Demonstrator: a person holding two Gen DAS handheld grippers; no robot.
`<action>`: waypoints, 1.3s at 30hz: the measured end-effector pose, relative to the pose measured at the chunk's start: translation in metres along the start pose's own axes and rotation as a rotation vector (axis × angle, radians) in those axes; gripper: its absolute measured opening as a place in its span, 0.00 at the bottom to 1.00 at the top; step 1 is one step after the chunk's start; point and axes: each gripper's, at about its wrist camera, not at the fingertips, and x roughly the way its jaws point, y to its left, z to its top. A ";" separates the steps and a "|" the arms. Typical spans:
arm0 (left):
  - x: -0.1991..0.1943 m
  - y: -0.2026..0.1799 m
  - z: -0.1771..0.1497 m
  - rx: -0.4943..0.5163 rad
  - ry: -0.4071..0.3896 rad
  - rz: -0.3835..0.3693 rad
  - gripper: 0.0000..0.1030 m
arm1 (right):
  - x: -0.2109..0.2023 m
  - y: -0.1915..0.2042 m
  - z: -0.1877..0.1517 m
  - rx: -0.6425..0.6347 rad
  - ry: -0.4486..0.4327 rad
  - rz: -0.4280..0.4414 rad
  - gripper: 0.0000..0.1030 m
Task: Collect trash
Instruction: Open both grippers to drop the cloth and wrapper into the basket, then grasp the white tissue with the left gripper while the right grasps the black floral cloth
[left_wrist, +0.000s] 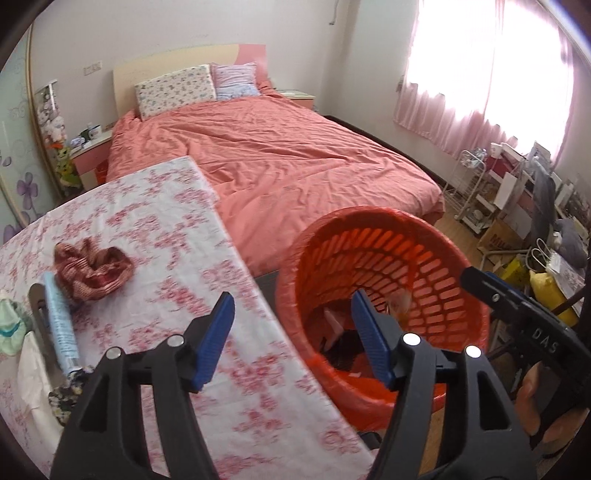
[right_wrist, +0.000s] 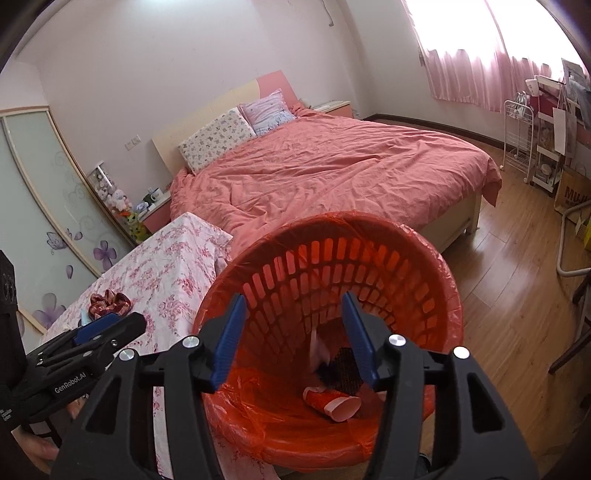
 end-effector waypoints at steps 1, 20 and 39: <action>-0.004 0.008 -0.003 -0.006 -0.002 0.011 0.63 | 0.000 0.002 0.000 -0.005 0.002 -0.002 0.53; -0.091 0.149 -0.063 -0.181 -0.061 0.259 0.67 | 0.001 0.113 -0.036 -0.261 0.068 0.078 0.53; -0.094 0.225 -0.109 -0.309 -0.007 0.271 0.33 | 0.017 0.207 -0.086 -0.370 0.169 0.218 0.53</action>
